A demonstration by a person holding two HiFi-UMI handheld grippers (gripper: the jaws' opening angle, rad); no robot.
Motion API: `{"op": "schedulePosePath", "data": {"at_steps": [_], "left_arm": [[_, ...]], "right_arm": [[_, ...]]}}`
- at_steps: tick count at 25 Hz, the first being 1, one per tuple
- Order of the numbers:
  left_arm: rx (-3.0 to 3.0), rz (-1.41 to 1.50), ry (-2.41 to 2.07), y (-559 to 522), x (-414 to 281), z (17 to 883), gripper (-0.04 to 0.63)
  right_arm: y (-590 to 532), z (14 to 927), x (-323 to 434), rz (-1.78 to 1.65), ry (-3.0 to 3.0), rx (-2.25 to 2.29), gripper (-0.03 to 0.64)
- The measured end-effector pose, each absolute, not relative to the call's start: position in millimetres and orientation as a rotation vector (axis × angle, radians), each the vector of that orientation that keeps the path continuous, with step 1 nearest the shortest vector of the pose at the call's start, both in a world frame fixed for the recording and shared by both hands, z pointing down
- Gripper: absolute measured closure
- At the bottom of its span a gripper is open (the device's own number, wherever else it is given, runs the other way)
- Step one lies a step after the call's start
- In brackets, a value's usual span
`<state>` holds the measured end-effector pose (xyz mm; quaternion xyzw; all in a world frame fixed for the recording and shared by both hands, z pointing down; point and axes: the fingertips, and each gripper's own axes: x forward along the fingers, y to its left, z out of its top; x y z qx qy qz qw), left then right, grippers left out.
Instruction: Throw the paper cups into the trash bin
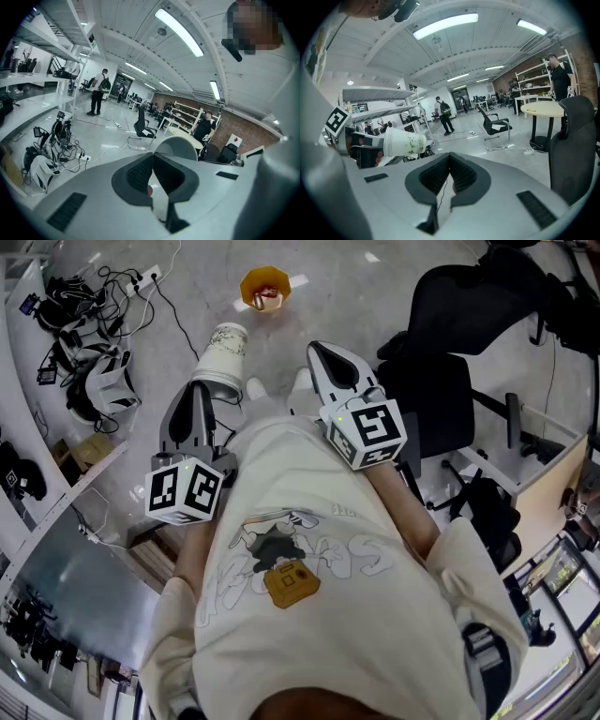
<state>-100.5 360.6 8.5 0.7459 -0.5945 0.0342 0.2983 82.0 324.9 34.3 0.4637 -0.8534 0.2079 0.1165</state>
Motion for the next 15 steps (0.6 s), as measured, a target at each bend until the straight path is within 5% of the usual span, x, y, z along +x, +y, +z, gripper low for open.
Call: {"op": "schedulePosePath", "data": {"at_steps": [15], "left_arm": [[1.930, 0.114, -1.585, 355, -53, 12, 0.575]], "right_arm": [[317, 24, 136, 0.594, -2.573, 1.357, 0.609]]}}
